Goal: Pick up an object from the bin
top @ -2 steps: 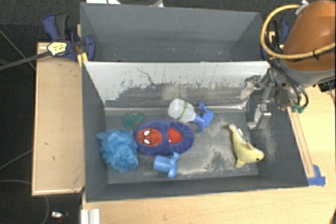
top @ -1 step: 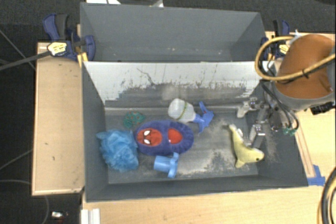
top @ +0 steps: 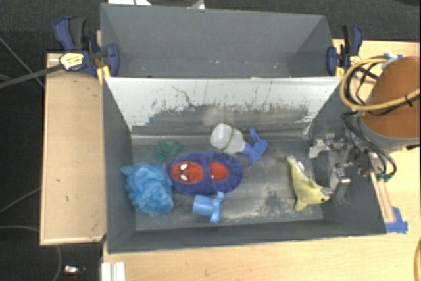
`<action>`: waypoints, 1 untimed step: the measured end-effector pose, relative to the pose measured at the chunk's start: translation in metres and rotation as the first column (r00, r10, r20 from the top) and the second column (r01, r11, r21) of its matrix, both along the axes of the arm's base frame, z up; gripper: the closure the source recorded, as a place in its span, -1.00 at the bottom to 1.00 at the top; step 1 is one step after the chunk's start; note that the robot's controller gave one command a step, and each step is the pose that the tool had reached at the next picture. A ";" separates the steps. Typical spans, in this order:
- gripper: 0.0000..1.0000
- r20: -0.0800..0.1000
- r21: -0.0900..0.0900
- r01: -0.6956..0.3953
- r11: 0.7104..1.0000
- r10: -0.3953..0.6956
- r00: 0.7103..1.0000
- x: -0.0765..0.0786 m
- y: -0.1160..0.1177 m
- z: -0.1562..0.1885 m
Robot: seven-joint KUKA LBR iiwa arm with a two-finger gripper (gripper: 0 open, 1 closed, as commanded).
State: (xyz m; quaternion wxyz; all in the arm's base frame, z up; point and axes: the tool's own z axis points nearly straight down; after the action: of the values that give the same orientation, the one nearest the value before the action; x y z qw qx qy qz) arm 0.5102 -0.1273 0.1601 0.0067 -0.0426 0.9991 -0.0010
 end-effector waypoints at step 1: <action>-1.00 -0.010 0.002 0.250 0.968 -0.250 0.968 -0.029 -0.011 -0.035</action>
Offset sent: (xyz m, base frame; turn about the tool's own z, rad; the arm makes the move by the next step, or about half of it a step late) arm -0.0325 -0.0163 -0.0901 0.0710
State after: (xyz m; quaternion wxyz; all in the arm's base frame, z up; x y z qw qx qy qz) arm 0.4810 -0.1380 0.1250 0.0017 0.0835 0.9965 0.0002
